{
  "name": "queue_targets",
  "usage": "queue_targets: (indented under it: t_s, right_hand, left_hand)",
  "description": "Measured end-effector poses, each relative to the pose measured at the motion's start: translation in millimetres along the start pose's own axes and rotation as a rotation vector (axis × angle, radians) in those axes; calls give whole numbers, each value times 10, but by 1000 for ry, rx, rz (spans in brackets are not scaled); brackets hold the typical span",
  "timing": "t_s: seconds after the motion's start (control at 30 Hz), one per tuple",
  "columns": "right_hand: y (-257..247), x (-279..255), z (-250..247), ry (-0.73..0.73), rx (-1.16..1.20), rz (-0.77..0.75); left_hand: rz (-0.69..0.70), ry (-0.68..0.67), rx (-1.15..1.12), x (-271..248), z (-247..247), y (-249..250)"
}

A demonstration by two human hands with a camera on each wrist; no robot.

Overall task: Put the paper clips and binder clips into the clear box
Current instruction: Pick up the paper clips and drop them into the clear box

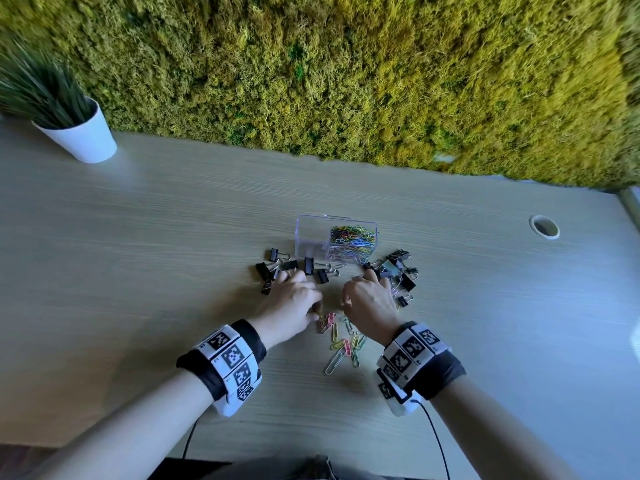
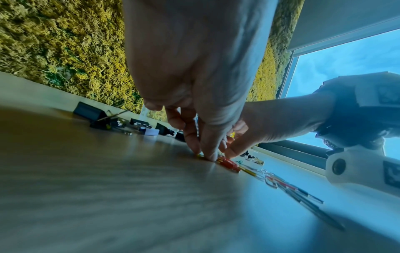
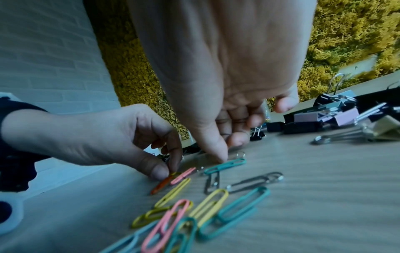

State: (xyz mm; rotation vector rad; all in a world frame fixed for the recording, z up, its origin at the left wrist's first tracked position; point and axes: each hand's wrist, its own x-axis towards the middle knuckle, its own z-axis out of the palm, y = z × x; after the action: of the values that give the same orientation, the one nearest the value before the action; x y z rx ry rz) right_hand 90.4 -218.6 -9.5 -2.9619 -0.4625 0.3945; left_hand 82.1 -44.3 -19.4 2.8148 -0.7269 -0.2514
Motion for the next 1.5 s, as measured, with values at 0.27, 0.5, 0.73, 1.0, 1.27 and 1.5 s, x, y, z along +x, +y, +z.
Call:
queue_targets:
  t_s: [0.27,0.5,0.73,1.0,1.27,1.5]
  right_hand:
    - [15,-89,76,107,-44,-126]
    - [235,96,-466,589,527,-19]
    - [365,472,-760,661,577,53]
    - [464,300,-586,850,569,17]
    - [478,103,-301,778,470,-30]
    - [274,63,-104,424,343,-205]
  left_hand:
    - [37,-26,72,-4,-3,5]
    - [-47,97,-189,11,-126,-14]
    - [-44,449,-457,411,-633,-102]
    - [-12,486,-377,905,-751,0]
    - [59,512,-256,1092,-671,147]
    - [51,631,-261,742,-694,-86]
